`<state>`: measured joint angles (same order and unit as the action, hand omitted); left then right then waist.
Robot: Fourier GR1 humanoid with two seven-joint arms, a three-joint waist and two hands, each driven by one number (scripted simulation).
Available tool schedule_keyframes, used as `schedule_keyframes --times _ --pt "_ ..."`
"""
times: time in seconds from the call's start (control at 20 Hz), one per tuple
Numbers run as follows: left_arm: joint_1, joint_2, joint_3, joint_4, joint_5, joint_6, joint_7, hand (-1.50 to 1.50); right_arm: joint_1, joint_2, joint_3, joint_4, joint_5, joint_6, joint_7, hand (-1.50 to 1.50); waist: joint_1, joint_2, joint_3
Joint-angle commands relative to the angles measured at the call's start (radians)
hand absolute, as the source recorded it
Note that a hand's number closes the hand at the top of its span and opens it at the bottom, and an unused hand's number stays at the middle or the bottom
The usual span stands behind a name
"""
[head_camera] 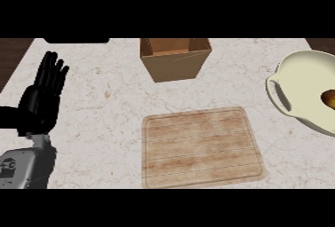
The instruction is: Pick the pear from the cutting board and place it in the pot
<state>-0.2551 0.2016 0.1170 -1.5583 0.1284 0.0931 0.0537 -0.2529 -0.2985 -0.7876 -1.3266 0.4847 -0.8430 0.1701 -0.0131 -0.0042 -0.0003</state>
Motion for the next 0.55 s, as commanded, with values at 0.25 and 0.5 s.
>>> schedule_keyframes --times 0.25,0.5 --pt "-0.02 -0.019 -0.006 0.009 -0.015 0.007 0.009 0.0 0.314 0.093 -0.034 -0.373 -0.124 0.088 0.032 -1.5 0.004 0.002 0.0" --pt "-0.08 0.0 0.032 0.12 -0.01 -0.014 -0.035 0.0 0.391 0.075 -0.108 -0.323 -0.269 0.145 -0.072 -1.5 0.001 0.004 0.0"
